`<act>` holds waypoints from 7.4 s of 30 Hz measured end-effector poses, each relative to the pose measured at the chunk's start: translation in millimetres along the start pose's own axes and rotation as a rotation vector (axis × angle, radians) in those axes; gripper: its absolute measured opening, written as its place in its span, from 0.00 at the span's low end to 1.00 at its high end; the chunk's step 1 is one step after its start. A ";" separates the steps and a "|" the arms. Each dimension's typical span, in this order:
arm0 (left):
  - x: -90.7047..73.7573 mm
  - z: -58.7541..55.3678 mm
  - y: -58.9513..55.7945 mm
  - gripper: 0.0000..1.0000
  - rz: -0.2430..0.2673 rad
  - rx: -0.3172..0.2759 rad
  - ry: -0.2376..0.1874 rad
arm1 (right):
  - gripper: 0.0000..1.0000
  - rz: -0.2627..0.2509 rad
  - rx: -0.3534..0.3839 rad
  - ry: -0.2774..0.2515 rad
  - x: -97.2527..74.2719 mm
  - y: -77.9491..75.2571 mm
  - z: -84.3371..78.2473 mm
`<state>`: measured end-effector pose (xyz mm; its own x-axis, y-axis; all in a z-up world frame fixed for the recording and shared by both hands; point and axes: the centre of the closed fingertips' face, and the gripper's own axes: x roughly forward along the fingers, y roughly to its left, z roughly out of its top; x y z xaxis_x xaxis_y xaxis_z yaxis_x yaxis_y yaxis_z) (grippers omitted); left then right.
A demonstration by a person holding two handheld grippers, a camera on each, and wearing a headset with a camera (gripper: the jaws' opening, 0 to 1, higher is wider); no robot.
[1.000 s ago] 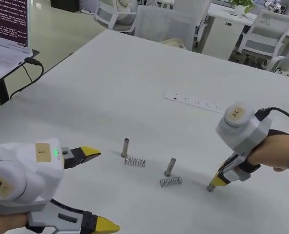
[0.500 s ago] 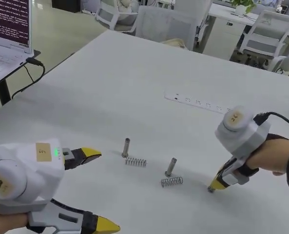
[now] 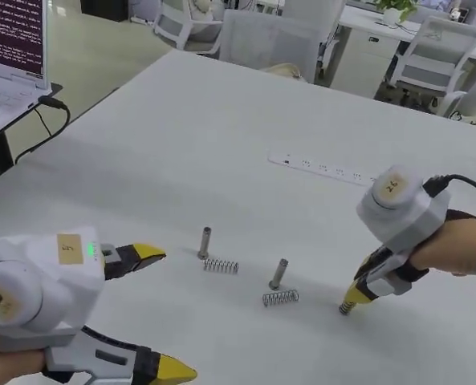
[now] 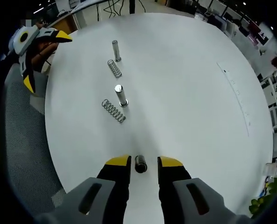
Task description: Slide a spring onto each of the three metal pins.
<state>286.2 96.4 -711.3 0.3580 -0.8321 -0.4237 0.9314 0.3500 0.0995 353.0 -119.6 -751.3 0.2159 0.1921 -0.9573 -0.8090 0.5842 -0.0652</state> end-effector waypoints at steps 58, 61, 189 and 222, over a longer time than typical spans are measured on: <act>113.2 25.6 -2.9 0.47 -0.208 -0.180 -0.027 | 0.40 -0.065 0.226 -0.576 -74.0 69.8 -24.4; 119.5 23.3 -1.0 0.45 -0.208 -0.191 -0.024 | 0.43 -0.077 0.261 -0.617 -72.9 68.6 -33.4; 82.9 87.0 -60.8 0.02 -0.360 0.135 -0.168 | 0.37 0.213 0.235 -0.904 -92.5 113.0 24.1; 71.0 108.3 -87.4 0.02 -0.454 0.199 -0.257 | 0.14 0.394 0.295 -0.908 -97.9 139.0 36.5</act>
<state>237.3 -39.9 -652.6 -0.1012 -0.9672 -0.2328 0.9813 -0.1355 0.1366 239.3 -28.4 -656.4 0.3952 0.8631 -0.3145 -0.7719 0.4976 0.3956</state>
